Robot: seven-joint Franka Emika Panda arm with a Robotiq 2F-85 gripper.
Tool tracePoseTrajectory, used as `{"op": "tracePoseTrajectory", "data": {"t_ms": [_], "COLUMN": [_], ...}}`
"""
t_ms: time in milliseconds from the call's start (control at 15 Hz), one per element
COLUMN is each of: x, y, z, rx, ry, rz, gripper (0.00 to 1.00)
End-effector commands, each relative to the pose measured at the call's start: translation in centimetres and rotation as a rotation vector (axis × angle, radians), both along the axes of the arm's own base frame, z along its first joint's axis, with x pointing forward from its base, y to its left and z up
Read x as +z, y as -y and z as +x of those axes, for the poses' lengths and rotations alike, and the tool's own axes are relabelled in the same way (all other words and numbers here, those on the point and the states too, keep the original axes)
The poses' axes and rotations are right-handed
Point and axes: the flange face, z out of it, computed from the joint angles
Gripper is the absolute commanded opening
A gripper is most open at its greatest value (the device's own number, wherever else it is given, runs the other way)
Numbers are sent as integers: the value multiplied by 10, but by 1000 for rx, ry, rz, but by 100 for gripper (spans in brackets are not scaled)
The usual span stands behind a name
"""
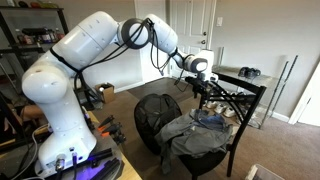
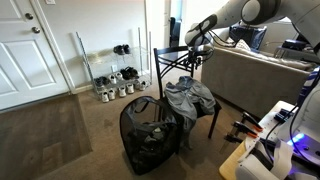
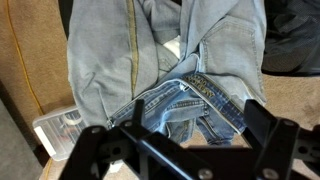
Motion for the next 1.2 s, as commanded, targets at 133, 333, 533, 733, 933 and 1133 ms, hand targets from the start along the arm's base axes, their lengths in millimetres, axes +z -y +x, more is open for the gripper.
{"op": "tracePoseTrajectory", "data": {"t_ms": [133, 333, 533, 733, 933, 1133], "x": [1, -6, -35, -65, -95, -121], "y": [1, -2, -19, -38, -49, -50], "z": [2, 7, 17, 22, 22, 21], "rx": [1, -32, -75, -77, -98, -138], "ry": [2, 27, 30, 14, -16, -33], "rz": [0, 14, 38, 84, 100, 120], "gripper": [100, 100, 100, 100, 100, 100]}}
